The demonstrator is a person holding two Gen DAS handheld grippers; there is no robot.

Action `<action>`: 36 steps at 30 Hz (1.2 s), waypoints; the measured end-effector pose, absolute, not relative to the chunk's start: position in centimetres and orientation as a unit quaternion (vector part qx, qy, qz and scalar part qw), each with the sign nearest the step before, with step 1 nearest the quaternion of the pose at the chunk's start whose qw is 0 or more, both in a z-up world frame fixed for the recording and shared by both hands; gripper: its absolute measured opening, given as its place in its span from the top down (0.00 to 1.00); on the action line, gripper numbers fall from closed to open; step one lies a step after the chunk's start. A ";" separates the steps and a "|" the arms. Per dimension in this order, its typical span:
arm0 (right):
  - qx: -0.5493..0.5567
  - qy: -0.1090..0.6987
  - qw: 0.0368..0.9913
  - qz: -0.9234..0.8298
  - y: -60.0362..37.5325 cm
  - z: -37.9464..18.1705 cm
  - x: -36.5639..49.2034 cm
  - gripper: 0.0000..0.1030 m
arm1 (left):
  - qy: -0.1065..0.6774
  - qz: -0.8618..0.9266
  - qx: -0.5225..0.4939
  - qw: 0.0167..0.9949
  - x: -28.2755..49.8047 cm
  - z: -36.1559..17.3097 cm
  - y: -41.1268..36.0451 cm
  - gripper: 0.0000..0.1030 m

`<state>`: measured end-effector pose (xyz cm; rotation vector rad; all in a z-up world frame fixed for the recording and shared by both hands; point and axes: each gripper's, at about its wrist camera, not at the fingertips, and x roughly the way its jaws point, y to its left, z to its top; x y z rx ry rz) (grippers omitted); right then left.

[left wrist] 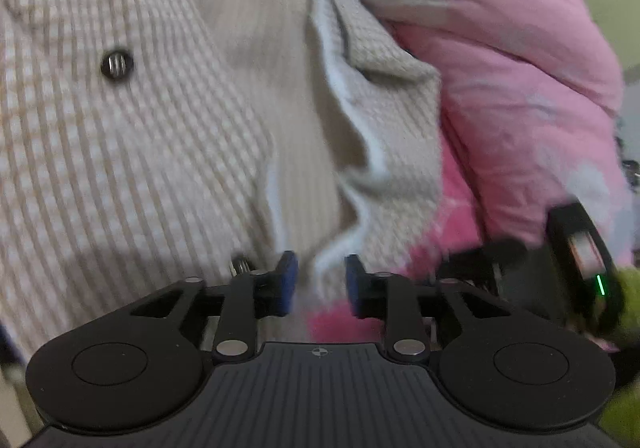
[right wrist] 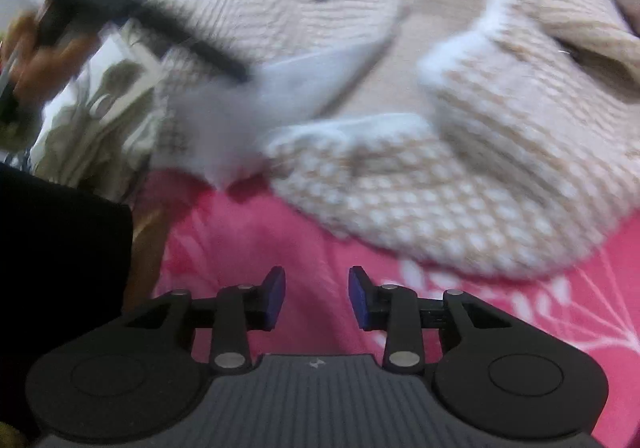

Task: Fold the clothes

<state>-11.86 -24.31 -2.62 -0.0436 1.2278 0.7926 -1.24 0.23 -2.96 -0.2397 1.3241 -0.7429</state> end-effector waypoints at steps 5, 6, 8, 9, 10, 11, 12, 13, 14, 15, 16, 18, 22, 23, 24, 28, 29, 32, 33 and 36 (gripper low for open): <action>0.009 0.508 0.785 0.354 -25.5 0.1 -8.3 0.59 | 0.571 -0.325 -0.107 0.746 -4.4 -1.2 4.4 0.53; 0.018 0.495 0.792 0.357 -25.3 0.8 -7.4 0.59 | 0.565 -0.308 -0.114 0.757 -4.9 -0.8 5.3 0.53; 0.038 0.468 0.802 0.369 -24.5 2.3 -5.7 0.59 | 0.554 -0.277 -0.138 0.773 -5.4 -0.6 6.8 0.53; 0.048 0.456 0.804 0.379 -23.8 2.9 -5.0 0.59 | 0.552 -0.268 -0.149 0.775 -5.6 -0.7 7.4 0.53; 0.055 0.446 0.804 0.390 -22.9 3.5 -4.5 0.59 | 0.553 -0.260 -0.158 0.776 -5.7 -1.1 8.0 0.53; 0.061 0.436 0.803 0.402 -21.9 4.0 -4.0 0.59 | 0.556 -0.251 -0.163 0.776 -5.7 -1.5 8.5 0.53; 0.062 0.427 0.801 0.415 -20.9 4.2 -3.7 0.57 | 0.557 -0.243 -0.165 0.777 -5.7 -1.8 8.8 0.53; 0.061 0.421 0.797 0.429 -19.8 4.3 -3.7 0.50 | 0.558 -0.233 -0.164 0.780 -5.8 -1.9 9.0 0.53; 0.054 0.417 0.792 0.443 -18.5 4.0 -3.8 0.47 | 0.555 -0.217 -0.156 0.788 -5.9 -1.8 9.1 0.53; 0.040 0.418 0.786 0.454 -17.2 3.4 -4.0 0.45 | 0.546 -0.201 -0.144 0.800 -6.0 -1.4 9.3 0.53; 0.017 0.427 0.777 0.463 -16.0 2.4 -4.2 0.44 | 0.537 -0.193 -0.129 0.811 -6.0 -0.8 9.7 0.53; -0.061 0.464 0.757 0.456 -14.0 -0.6 -4.6 0.44 | 0.522 -0.175 -0.087 0.830 -6.1 1.3 10.7 0.53; -0.159 0.482 0.738 0.444 -13.0 -4.2 -5.7 0.44 | 0.492 -0.120 0.057 0.861 -4.2 4.7 11.2 0.36; -0.161 0.478 0.739 0.447 -13.2 -4.3 -5.8 0.44 | 0.482 -0.109 0.110 0.862 -3.5 5.2 11.1 0.28; -0.160 0.481 0.738 0.446 -13.3 -4.2 -5.8 0.43 | 0.477 -0.104 0.165 0.857 -2.7 5.3 10.8 0.23; -0.135 0.500 0.737 0.433 -13.8 -4.4 -5.6 0.40 | 0.517 -0.112 0.286 0.799 0.6 3.2 10.5 0.09; -0.130 0.504 0.737 0.431 -13.9 -4.5 -5.6 0.40 | 0.538 -0.115 0.295 0.781 1.8 2.2 10.4 0.09; -0.125 0.507 0.738 0.428 -14.0 -4.7 -5.8 0.39 | 0.597 -0.097 0.275 0.747 5.1 -0.6 11.0 0.41; -0.128 0.505 0.738 0.428 -13.9 -4.7 -5.9 0.39 | 0.611 -0.086 0.266 0.741 5.7 -1.3 11.6 0.51; -0.130 0.502 0.739 0.430 -13.9 -4.5 -6.1 0.39 | 0.625 -0.047 0.252 0.737 7.1 -1.8 13.6 0.88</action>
